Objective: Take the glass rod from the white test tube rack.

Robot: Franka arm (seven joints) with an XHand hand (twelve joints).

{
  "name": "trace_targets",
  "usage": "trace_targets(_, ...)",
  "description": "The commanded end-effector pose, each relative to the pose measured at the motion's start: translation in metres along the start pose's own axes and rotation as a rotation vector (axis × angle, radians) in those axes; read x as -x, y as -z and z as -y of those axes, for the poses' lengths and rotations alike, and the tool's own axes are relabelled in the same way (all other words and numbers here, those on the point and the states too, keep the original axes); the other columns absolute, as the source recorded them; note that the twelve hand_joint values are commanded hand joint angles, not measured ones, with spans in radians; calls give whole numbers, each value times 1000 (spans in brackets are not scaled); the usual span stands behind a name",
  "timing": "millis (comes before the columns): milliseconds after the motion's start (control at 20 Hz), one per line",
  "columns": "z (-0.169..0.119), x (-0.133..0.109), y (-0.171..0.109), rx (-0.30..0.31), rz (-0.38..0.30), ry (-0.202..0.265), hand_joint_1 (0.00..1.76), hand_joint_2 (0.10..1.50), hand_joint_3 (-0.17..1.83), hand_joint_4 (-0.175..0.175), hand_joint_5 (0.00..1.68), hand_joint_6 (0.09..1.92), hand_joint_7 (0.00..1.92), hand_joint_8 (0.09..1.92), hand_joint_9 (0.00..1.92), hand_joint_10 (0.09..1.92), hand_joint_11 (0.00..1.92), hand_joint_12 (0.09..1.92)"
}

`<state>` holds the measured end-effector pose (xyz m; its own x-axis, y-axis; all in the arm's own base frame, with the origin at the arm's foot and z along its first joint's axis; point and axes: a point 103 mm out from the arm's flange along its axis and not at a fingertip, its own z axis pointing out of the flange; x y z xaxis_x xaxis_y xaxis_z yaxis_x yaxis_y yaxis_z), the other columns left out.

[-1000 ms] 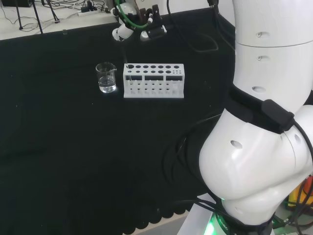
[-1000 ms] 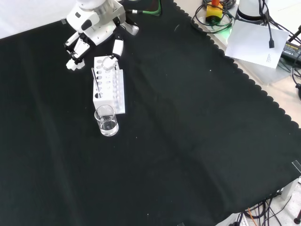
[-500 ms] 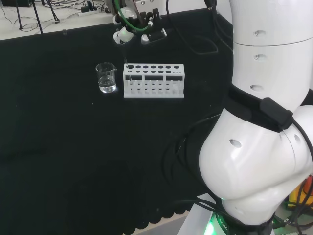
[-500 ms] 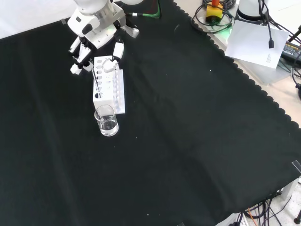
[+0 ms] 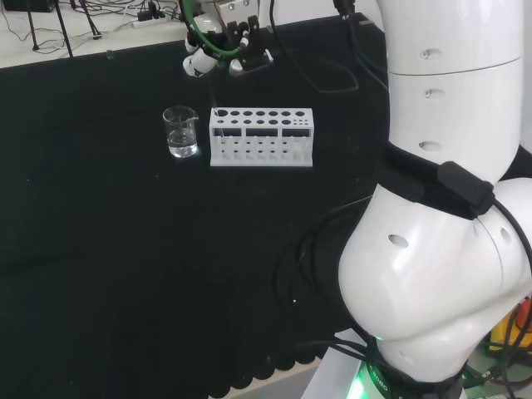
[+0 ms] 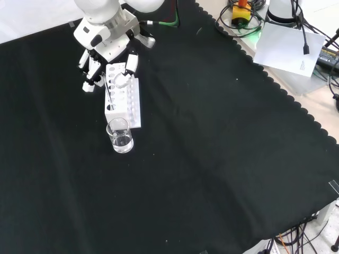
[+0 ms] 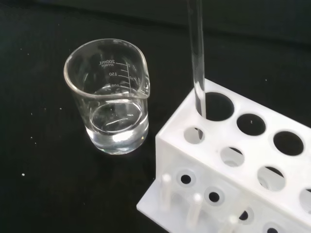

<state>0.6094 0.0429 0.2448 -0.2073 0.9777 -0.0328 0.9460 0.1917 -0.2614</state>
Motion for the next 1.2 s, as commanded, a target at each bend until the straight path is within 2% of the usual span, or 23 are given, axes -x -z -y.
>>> trace_targets(50,-6,-2,1,6,23,-1,679,996,566,-175,563,847,895,989,1192,971,966,1224)
trace_targets(350,-10,3,1,-2,72,-6,891,957,607,-175,724,982,1064,1080,1398,1022,1417,1096)
trace_targets(450,-5,8,1,2,74,-43,1016,1071,357,-175,748,1224,1081,1114,1430,1021,1507,1050)
trace_targets(600,-8,7,2,-4,133,-56,1067,1185,108,-169,759,1327,1068,1110,1414,1013,1499,1080)
trace_targets(800,-9,6,2,2,113,-62,1066,1207,48,-145,772,1324,1070,1074,1400,983,1472,1113)
trace_targets(900,-6,7,2,38,94,-51,1084,1205,32,-164,787,1301,1087,1080,1479,942,1587,1014)
trace_targets(1000,-3,6,5,104,90,-44,1110,1191,18,-173,822,1251,1120,1147,1573,935,1766,816)
trace_targets(1050,-1,5,6,144,92,-38,1162,1175,9,-175,849,1206,1057,1163,1594,959,1803,734)
trace_targets(1150,7,4,14,253,83,-19,1239,1160,-68,-175,933,1078,1021,1100,1606,1009,1760,670)
trace_targets(1200,12,3,19,301,71,-5,1261,1169,-117,-175,968,940,1032,1140,1599,1028,1723,680)
